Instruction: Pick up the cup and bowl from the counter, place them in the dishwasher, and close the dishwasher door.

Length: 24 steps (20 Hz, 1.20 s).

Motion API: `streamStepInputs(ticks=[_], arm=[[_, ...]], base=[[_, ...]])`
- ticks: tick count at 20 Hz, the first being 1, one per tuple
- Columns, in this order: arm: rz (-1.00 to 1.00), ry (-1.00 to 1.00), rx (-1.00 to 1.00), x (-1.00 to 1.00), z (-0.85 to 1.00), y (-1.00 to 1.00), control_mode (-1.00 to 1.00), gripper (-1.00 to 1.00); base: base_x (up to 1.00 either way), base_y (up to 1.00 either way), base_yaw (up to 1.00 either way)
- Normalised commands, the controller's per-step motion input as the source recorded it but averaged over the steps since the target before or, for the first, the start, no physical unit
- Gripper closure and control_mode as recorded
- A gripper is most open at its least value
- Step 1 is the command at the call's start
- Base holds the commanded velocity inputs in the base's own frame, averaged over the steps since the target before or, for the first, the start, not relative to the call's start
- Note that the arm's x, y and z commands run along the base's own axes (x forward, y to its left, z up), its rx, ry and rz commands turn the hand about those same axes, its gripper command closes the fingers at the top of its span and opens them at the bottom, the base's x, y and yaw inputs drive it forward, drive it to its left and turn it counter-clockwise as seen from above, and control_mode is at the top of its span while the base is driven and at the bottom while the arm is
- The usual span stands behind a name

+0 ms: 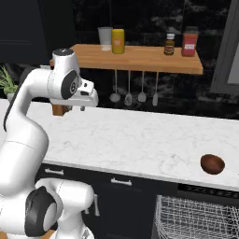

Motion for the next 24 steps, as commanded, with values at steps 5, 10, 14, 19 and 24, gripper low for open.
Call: streamStepInputs(ticks=[5, 10, 14, 19, 24], arm=[[0.00, 0.00, 0.00, 0.00, 0.00, 0.00, 1.00, -1.00], [0.00, 0.00, 0.00, 0.00, 0.00, 0.00, 1.00, -1.00], [0.00, 0.00, 0.00, 0.00, 0.00, 0.00, 1.00, -1.00], [0.00, 0.00, 0.00, 0.00, 0.00, 0.00, 1.00, -1.00], [0.00, 0.00, 0.00, 0.00, 0.00, 0.00, 1.00, -1.00]], base=[[-0.10, 0.00, -0.02], [-0.17, 0.00, -0.43], [-0.01, 0.07, -0.65], [0.00, 0.17, -0.66], [0.00, 0.19, -0.62]])
